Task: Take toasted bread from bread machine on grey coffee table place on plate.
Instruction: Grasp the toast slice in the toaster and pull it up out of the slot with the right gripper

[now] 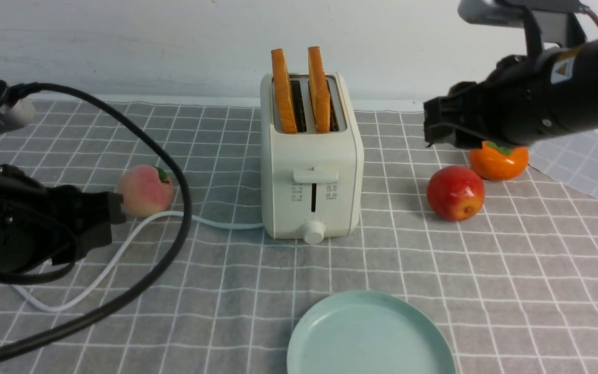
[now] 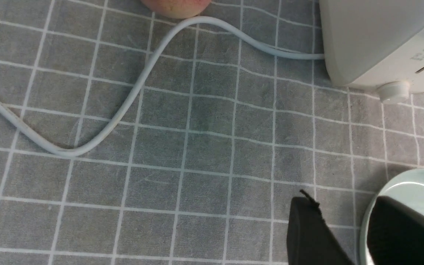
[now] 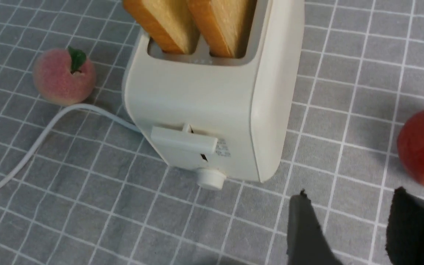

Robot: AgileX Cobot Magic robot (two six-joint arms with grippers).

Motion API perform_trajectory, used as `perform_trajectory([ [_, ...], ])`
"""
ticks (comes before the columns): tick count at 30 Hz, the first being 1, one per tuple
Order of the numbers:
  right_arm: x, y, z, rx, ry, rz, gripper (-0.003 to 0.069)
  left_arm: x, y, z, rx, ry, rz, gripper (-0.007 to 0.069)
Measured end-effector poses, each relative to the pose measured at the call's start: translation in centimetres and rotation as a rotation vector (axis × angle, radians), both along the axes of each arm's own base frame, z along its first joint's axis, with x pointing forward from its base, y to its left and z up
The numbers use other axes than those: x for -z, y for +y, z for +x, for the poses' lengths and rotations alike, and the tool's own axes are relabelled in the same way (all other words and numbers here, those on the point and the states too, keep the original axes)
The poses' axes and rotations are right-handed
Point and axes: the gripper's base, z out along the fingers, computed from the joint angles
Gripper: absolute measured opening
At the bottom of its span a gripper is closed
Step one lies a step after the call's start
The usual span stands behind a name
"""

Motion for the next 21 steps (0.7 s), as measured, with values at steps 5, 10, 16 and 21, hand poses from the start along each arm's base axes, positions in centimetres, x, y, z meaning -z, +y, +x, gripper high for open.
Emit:
perform_trajectory([
  [5, 0.8, 1.0, 2.3, -0.008, 0.020, -0.014, 0.0384, -0.1, -0.2, 0.0, -0.003, 0.004, -0.039, 0.0238],
  [10, 1.7, 2.0, 4.3, -0.050, 0.028, -0.057, 0.0396, -0.1, -0.3, 0.0, -0.003, 0.005, -0.043, 0.0238],
  [16, 2.5, 3.3, 7.0, -0.057, 0.023, -0.049, 0.0396, -0.1, -0.3, 0.0, -0.003, 0.004, -0.044, 0.0238],
  [21, 3.4, 4.5, 9.6, -0.030, -0.056, 0.042, 0.0398, -0.1, -0.3, 0.0, -0.003, -0.001, -0.045, 0.0238],
])
